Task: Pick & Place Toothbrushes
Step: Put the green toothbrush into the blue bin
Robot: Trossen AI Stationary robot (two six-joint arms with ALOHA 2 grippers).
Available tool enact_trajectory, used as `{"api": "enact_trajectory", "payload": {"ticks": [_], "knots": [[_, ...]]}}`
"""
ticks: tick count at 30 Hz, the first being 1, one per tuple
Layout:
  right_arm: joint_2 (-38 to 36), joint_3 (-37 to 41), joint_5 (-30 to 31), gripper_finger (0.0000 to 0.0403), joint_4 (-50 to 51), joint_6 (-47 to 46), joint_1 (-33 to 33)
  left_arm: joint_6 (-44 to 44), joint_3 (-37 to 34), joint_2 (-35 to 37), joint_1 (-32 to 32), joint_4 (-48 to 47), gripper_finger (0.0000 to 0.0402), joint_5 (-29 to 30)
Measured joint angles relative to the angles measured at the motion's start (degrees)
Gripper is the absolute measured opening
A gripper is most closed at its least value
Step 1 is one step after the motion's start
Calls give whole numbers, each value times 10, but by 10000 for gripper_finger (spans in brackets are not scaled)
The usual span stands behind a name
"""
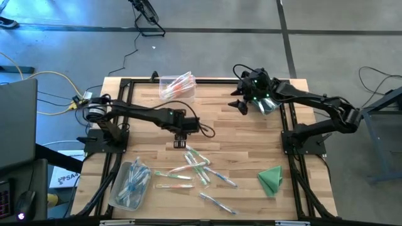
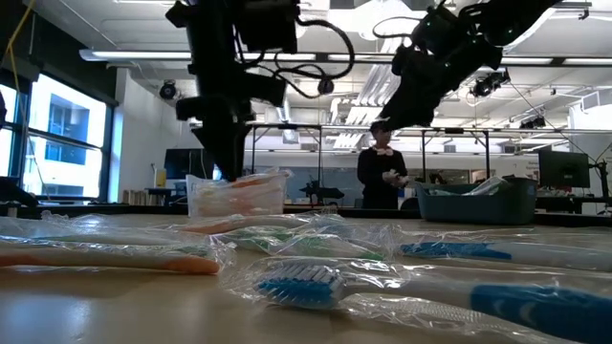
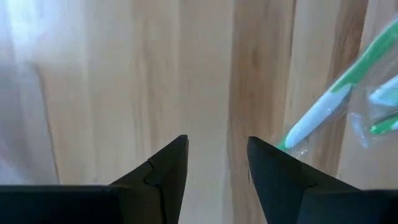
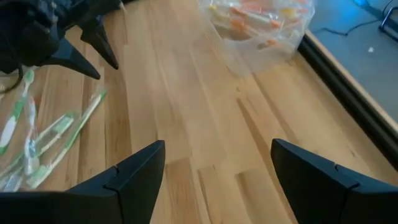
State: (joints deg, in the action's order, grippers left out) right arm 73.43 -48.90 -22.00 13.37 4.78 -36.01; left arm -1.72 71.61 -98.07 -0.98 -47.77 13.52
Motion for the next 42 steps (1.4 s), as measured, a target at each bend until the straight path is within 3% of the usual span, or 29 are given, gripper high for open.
{"api": "enact_trajectory", "payload": {"ticks": [6,15,24,30,42], "knots": [[0,0,0,285,22,0,0,-55,0,-17,24,14,161,-21],[0,0,0,285,32,0,0,-56,-21,-22,46,67,161,-88],[0,0,1,285,32,-1,0,-53,-70,-22,44,93,161,-90],[0,0,44,285,31,-1,0,-53,-94,-22,44,141,161,-90],[0,0,41,285,31,-2,0,-54,-94,-51,44,179,160,-100]]}}
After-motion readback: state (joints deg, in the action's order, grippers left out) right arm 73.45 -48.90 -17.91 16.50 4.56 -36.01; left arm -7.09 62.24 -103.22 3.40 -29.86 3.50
